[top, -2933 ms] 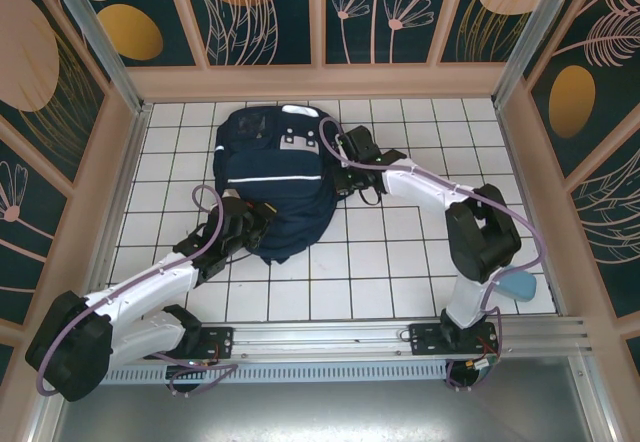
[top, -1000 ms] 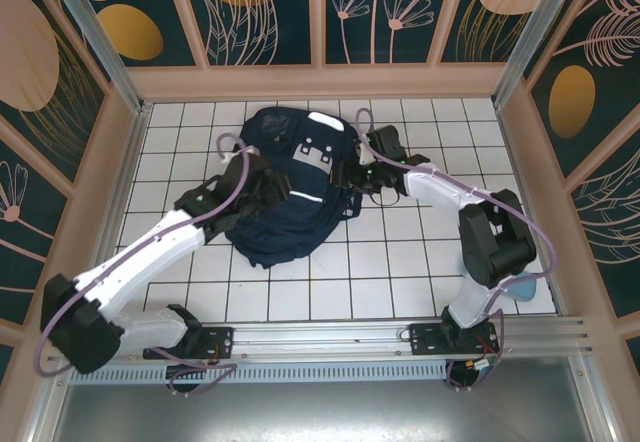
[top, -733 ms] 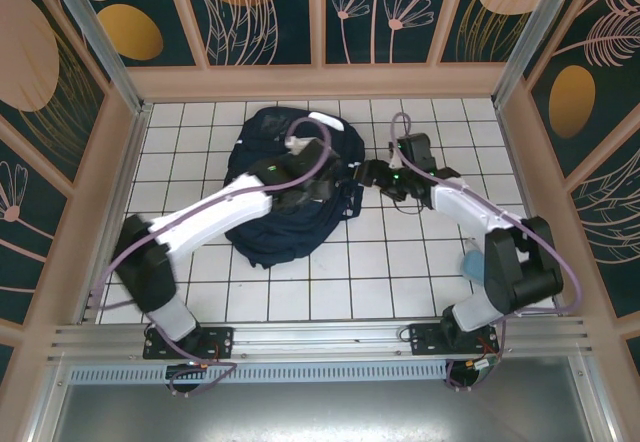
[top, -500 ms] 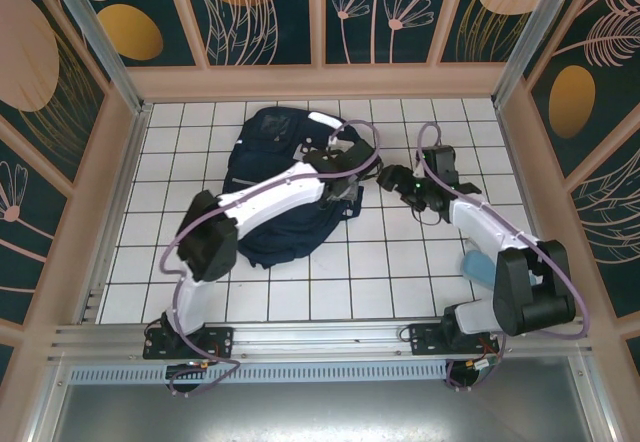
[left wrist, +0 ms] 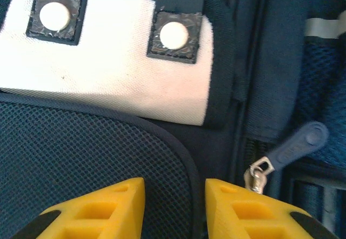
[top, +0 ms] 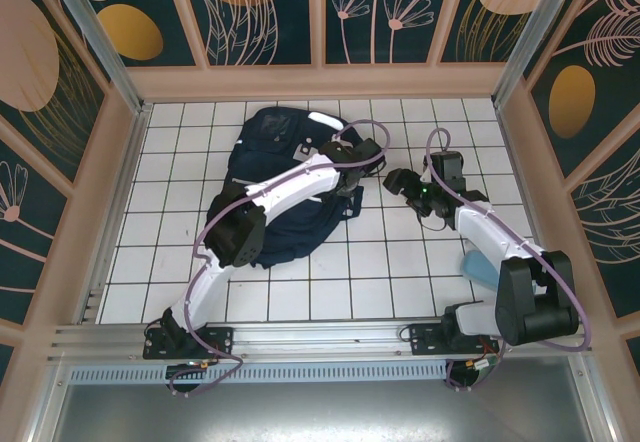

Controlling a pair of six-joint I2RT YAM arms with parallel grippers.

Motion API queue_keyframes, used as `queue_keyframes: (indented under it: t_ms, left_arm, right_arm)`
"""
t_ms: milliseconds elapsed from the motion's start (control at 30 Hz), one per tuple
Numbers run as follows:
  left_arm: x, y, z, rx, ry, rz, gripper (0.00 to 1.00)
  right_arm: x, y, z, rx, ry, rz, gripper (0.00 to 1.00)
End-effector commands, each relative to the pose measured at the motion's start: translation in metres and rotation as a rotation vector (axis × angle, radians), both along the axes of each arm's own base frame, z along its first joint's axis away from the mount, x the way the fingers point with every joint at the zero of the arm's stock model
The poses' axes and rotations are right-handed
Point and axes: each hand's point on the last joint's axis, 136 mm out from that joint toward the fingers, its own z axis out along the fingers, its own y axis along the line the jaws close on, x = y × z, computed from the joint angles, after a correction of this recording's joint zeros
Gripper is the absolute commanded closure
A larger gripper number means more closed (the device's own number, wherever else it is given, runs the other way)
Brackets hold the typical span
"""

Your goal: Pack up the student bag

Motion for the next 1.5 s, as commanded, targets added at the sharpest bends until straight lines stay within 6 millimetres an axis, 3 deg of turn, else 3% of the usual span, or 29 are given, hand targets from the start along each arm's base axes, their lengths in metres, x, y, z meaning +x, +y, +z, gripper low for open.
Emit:
queue_keyframes:
  t_ms: [0, 133, 233, 567, 733, 1067, 1467]
  left_arm:
    - [0.003, 0.007, -0.005, 0.044, 0.019, -0.008, 0.67]
    - [0.008, 0.009, -0.005, 0.038, 0.017, 0.002, 0.83]
    - [0.011, 0.008, 0.009, 0.005, -0.011, 0.012, 1.0]
    - [0.01, -0.003, 0.089, -0.308, -0.136, 0.004, 1.0]
    - [0.006, -0.006, 0.111, -0.448, -0.158, -0.012, 1.0]
    - [0.003, -0.006, 0.112, -0.546, -0.15, -0.017, 1.0]
    - [0.002, -0.007, 0.112, -0.58, -0.142, -0.019, 1.0]
  right_arm:
    - [0.001, 0.002, 0.009, 0.035, -0.026, -0.001, 0.23]
    - [0.0, 0.003, 0.011, 0.04, -0.031, 0.008, 0.23]
    - [-0.002, 0.011, 0.017, 0.079, -0.048, 0.044, 0.25]
    - [-0.014, 0.07, 0.043, 0.449, 0.075, 0.131, 0.45]
    - [-0.02, 0.109, 0.055, 0.56, 0.132, 0.174, 0.54]
    - [-0.015, 0.148, 0.059, 0.7, 0.221, 0.191, 0.67]
    - [-0.004, 0.171, 0.056, 0.735, 0.249, 0.233, 0.7]
